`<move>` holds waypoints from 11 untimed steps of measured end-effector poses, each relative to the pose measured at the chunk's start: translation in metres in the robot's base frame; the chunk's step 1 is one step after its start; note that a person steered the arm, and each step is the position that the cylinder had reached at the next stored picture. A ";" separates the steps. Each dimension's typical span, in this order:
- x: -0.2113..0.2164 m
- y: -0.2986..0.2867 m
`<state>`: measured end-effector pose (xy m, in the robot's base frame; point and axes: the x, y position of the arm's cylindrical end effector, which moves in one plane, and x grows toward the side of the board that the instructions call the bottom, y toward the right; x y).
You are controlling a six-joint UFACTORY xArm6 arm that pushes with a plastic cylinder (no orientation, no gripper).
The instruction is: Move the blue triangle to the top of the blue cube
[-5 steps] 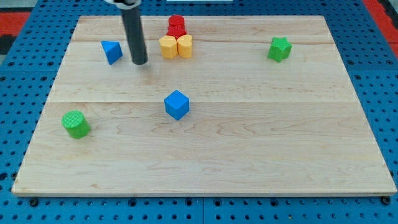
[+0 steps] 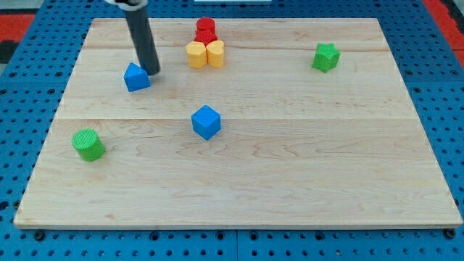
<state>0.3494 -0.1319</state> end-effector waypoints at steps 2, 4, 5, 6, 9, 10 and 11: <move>-0.043 -0.039; 0.022 -0.085; 0.041 -0.016; 0.039 0.003; -0.005 0.017; 0.023 0.045; 0.054 0.067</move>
